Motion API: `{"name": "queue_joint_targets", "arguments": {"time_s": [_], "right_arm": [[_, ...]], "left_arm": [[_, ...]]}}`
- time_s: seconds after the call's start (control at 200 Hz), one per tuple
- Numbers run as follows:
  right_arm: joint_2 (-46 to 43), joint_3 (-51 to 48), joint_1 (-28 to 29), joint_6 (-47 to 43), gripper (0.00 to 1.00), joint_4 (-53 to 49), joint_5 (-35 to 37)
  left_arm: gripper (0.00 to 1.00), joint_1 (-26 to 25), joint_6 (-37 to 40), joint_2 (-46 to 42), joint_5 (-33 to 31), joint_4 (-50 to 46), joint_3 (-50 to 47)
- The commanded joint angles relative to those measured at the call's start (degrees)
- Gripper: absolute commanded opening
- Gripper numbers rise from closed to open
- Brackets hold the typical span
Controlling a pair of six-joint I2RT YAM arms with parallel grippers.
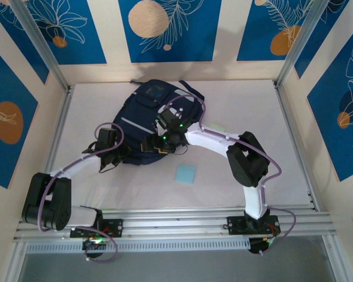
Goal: Pack the student bag
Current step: Unzip the student bag at the top-center of the table.
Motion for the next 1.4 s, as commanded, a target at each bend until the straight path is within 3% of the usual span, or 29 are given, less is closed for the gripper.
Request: {"name": "queue_joint_targets", "arguments": {"time_s": [0.0, 0.2, 0.375, 0.79, 0.875, 1.015, 1.395], "right_arm": [[-4.09, -1.73, -2.89, -0.43, 0.76, -2.73, -0.4], [-7.11, -3.99, -8.22, -1.43, 0.71, -2.03, 1.81], [-4.65, -2.61, -10.9, 0.15, 0.62, 0.33, 1.06], [7.03, 5.46, -10.21, 7.06, 0.5, 3.21, 0.56], [6.99, 5.87, -10.1, 7.85, 0.23, 4.89, -0.98], [4.3, 6.38, -10.29, 8.49, 0.0, 5.33, -2.34], [1.74, 6.8, -11.79, 12.54, 0.0, 7.68, -6.68]], "left_arm": [[0.0, -1.03, 2.43, -2.17, 0.31, 0.99, 1.96], [0.2, -1.03, 9.0, -6.69, -2.53, -7.7, 3.91], [0.32, -1.27, 17.06, -9.78, -0.65, -13.15, 6.31], [0.38, -8.34, 27.63, -6.5, 1.87, -13.75, 10.77], [0.4, -10.67, 30.34, -4.73, 1.33, -13.67, 12.09], [0.43, -13.71, 34.34, -1.78, 0.21, -12.27, 14.04], [0.46, -17.3, 36.93, 8.73, -1.27, -9.69, 19.46]]}}
